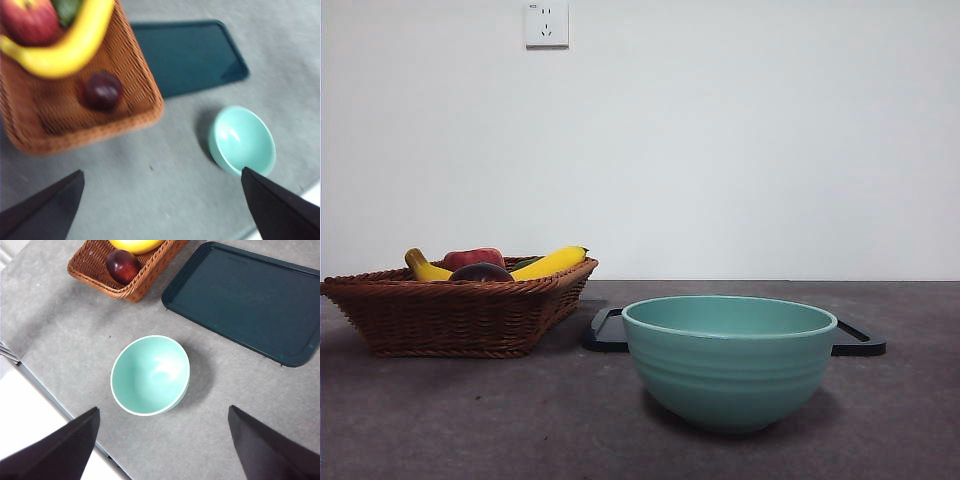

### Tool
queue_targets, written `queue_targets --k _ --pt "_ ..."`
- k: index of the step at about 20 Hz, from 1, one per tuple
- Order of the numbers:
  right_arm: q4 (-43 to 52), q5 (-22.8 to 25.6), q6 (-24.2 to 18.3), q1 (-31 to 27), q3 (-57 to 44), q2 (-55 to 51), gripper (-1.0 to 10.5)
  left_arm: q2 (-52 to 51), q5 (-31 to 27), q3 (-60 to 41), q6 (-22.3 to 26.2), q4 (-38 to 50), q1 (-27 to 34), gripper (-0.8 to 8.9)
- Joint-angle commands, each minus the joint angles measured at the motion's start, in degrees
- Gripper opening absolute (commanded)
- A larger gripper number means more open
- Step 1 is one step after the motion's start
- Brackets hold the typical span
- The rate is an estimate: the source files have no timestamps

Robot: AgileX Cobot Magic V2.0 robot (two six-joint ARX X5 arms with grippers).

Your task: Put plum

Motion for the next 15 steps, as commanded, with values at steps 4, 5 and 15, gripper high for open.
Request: queue_targets --k 4,5,15 --pt "0.2 -0.1 -0.1 0.3 1.1 0.4 4.1 13.7 -7.7 10.7 -0.7 0.6 -4.4 4.97" --pt "0.2 -0.1 -0.1 0.3 1.1 0.4 4.1 16.2 -9.0 11.8 -0.5 0.9 -5.1 4.97" --pt "1.0 -0.1 0.7 0.3 1.1 0.5 4.1 36.5 -17.3 13.2 0.9 12.9 -9.7 4.97"
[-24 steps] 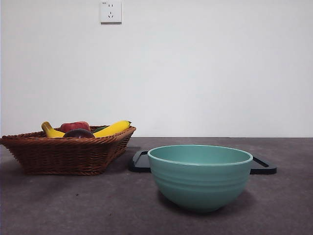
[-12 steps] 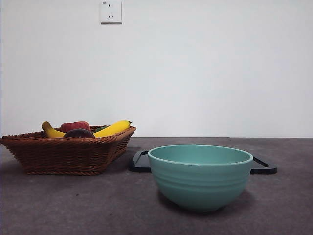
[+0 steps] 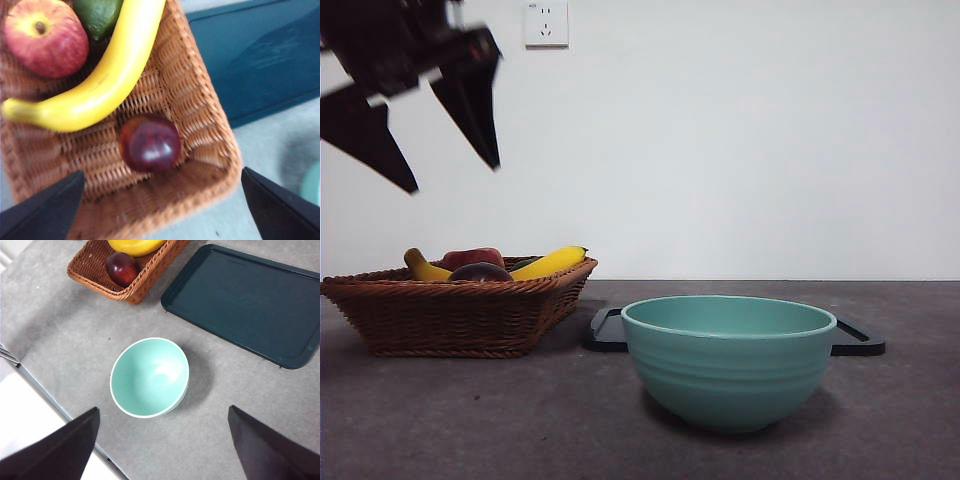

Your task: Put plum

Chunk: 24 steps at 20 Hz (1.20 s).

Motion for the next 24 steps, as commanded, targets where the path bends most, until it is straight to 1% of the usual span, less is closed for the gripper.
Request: queue_targets --k 1,6,11,18,19,22,24 --pt "0.5 -0.1 0.5 0.3 1.1 0.5 4.1 4.4 -1.3 1.6 0.8 2.2 -0.8 4.97" --pt "0.6 -0.1 0.5 0.3 1.1 0.5 4.1 10.7 -4.0 1.6 2.4 4.4 -1.5 4.97" --pt "0.6 -0.1 0.7 0.3 1.1 0.5 4.1 14.7 -4.0 1.6 3.1 6.9 -1.5 4.97" --pt "0.7 -0.1 0.7 0.3 1.1 0.5 4.1 17.5 -4.0 1.6 3.1 7.5 -1.8 4.91" --pt "0.7 0.0 0.7 0.3 1.1 0.5 4.1 17.7 -4.0 1.6 3.1 7.6 -2.0 4.83" --pt "0.7 -0.1 0.6 0.3 1.1 0.5 4.1 17.7 -4.0 1.6 3.1 7.9 -2.6 3.57" --pt "0.7 -0.1 0.6 0.3 1.1 0.4 4.1 17.7 -4.0 1.6 3.0 7.9 -3.0 3.02"
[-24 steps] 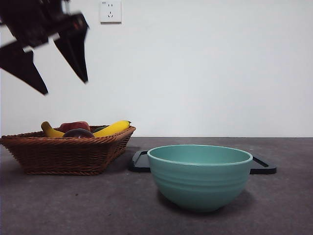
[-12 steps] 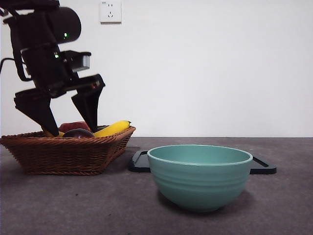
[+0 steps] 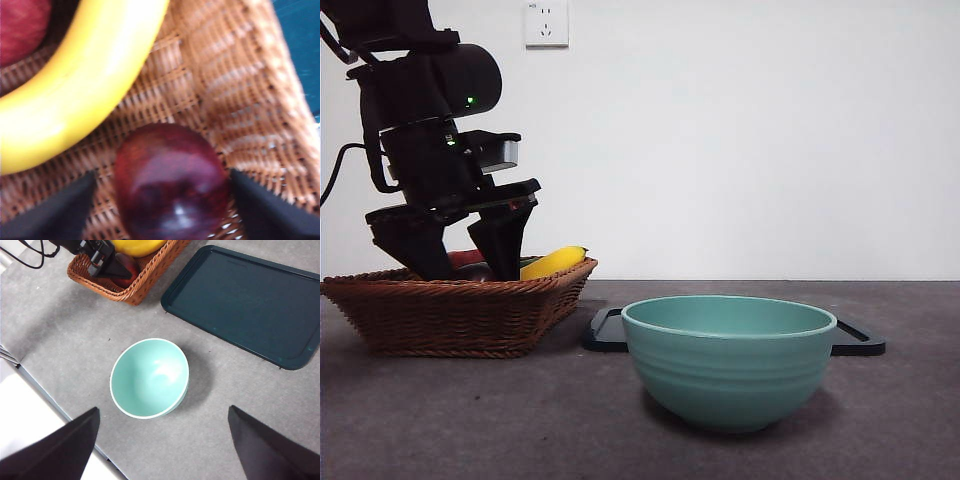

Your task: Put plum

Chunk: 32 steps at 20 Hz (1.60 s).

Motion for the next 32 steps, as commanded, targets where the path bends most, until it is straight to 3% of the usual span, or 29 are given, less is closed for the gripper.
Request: queue_targets --k 1,7,14,21,26,32 --pt "0.6 -0.1 0.6 0.3 1.1 0.4 4.1 1.3 -0.1 1.5 0.8 0.4 -0.5 2.97" --pt "0.6 0.0 0.6 0.3 1.1 0.4 4.1 -0.2 -0.1 1.5 0.9 0.0 -0.7 2.97" --pt "0.6 0.0 0.6 0.3 1.1 0.4 4.1 -12.1 0.2 3.5 0.9 -2.9 -2.7 2.98" --pt "0.6 0.4 0.6 0.3 1.1 0.4 4.1 -21.4 4.6 3.5 1.0 -5.3 -15.0 2.97" --pt "0.6 0.4 0.7 0.3 1.1 0.4 4.1 -17.8 4.6 3.5 1.2 -4.8 -24.1 2.97" --pt "0.6 0.3 0.7 0.3 1.1 0.4 4.1 -9.5 4.6 3.5 2.9 -2.5 -30.1 2.97"
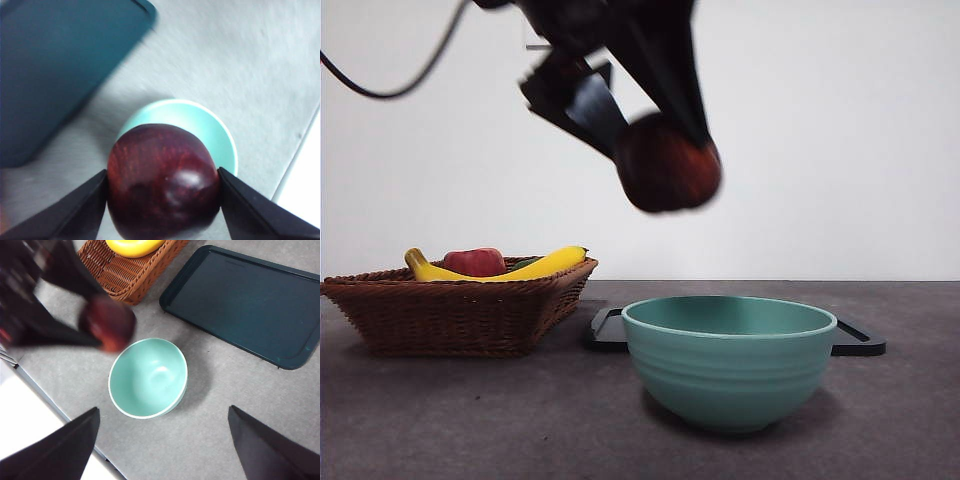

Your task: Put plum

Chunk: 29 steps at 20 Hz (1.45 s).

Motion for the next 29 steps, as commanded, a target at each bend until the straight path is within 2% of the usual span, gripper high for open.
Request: queue_targets --k 1,13,20,26,29 --pt "0.5 0.0 0.7 0.3 1.1 0.4 4.1 4.3 0.1 1.1 1.7 2.5 -2.0 2.97" --pt "0.6 0.0 0.7 0.3 1.1 0.4 4.1 17.9 -0.1 1.1 4.3 5.4 -4.1 2.99" --pt "0.5 0.0 0.7 0.3 1.1 0.4 4.1 18.3 -0.1 1.4 4.2 5.3 -4.5 3.79" --pt "0.5 0.0 0.7 0.3 1.1 0.4 4.1 18.2 -0.1 7.1 4.0 0.7 -4.4 3.80" --pt "0.5 0.0 0.7 0.3 1.1 0.4 4.1 18.2 -0.2 11.6 4.1 -4.7 -4.3 3.79"
